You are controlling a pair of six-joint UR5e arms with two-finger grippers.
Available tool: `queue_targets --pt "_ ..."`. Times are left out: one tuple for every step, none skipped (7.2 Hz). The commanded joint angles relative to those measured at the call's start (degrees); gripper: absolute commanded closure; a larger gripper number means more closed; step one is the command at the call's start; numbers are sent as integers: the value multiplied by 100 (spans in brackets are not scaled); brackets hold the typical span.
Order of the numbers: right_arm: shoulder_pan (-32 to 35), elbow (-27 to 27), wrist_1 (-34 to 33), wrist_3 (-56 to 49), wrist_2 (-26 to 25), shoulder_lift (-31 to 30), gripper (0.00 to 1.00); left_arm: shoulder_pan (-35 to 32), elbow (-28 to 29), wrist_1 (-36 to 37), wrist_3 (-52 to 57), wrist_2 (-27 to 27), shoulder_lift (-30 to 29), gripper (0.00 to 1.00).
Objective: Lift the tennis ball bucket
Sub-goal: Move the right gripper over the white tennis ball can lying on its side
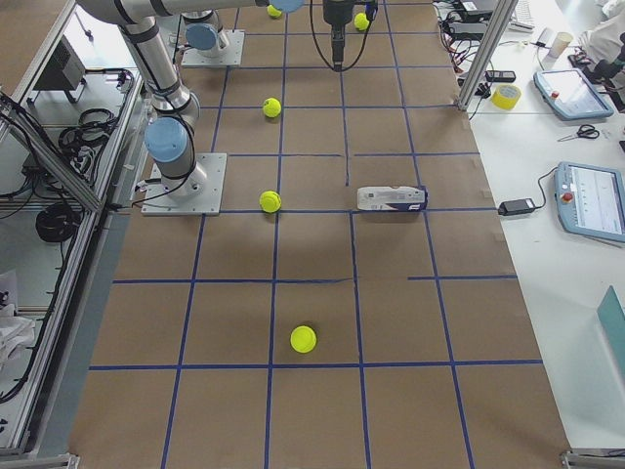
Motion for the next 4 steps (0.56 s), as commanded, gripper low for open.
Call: queue_targets --pt "0 12 -1 5 7 2 0 1 0 0 -7 -1 -8 0" --pt "0 12 -1 5 42 2 0 1 -9 0 -7 8 0 0" --pt "0 12 -1 -4 -1 2 0 1 -9 0 -7 -10 -17 0" --pt "0 30 -1 -12 8 11 0 1 -9 0 2 -10 -17 0"
